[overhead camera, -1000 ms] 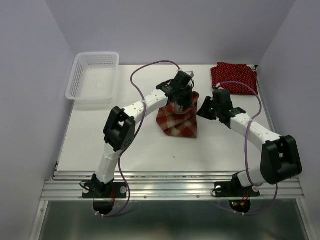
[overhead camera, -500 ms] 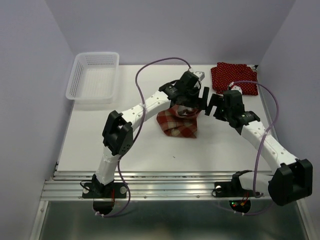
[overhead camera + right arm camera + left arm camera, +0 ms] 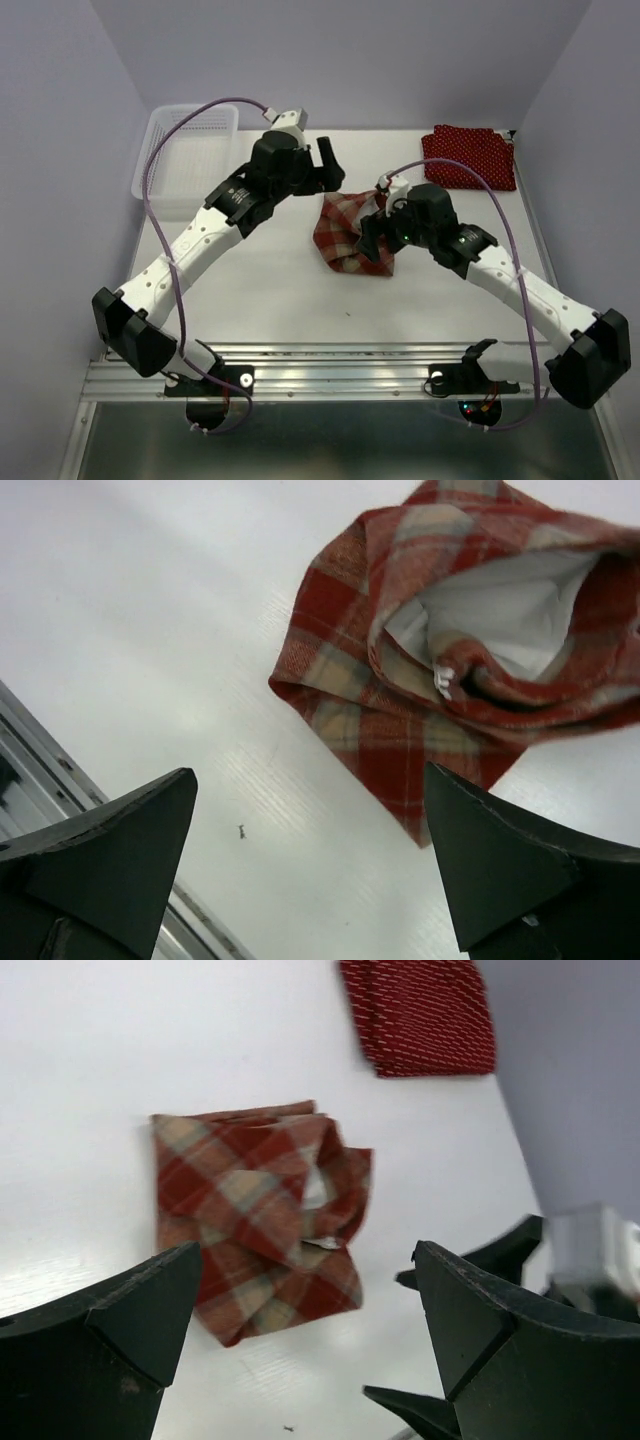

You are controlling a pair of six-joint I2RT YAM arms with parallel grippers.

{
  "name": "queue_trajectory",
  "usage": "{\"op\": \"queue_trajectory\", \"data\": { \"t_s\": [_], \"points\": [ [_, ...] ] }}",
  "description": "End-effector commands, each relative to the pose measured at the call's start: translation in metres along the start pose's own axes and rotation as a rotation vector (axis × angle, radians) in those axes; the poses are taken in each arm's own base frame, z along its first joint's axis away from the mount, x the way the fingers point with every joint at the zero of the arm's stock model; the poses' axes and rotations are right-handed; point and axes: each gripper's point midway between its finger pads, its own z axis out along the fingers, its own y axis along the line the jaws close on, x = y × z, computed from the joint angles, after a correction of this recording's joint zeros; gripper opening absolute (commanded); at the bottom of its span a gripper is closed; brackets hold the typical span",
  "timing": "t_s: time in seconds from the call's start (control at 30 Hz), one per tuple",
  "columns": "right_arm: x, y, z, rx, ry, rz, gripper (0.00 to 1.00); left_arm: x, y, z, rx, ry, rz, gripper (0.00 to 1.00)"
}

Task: Fold and stack the skirts
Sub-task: Fold the skirt

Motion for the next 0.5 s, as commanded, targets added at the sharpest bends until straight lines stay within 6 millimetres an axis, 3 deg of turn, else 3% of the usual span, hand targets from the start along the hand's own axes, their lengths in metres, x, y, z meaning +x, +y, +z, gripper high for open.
{"op": "queue_trajectory", "data": {
  "t_s": [0.0,0.03,0.07,0.13,0.2,0.3,0.47],
  "points": [
    [-0.040,-0.001,0.025,0.006,-0.062,-0.244,1.00,0.035,0.084,0.017,-0.172,0.063,-0.129,0.99],
    [-0.050,-0.005,0.029,0.031,-0.067,-0.267,1.00,0.051,0.107,0.019,-0.211,0.096,-0.150,0.99],
    [-0.038,-0.009,0.044,0.032,-0.003,-0.308,1.00,0.056,0.112,0.018,-0.211,0.100,-0.163,0.99],
    [-0.033,-0.017,0.060,0.055,0.056,-0.328,1.00,0.080,0.128,0.018,-0.246,0.143,-0.179,0.99],
    [-0.032,-0.025,0.067,0.091,0.076,-0.333,1.00,0.099,0.128,0.018,-0.226,0.185,-0.198,0.99],
    [-0.028,-0.034,0.078,0.134,0.106,-0.311,1.00,0.142,0.141,0.017,-0.236,0.263,-0.239,0.99],
    [-0.013,-0.030,0.091,0.128,0.129,-0.242,1.00,0.168,0.132,0.025,-0.161,0.303,-0.299,0.99]
  ]
}}
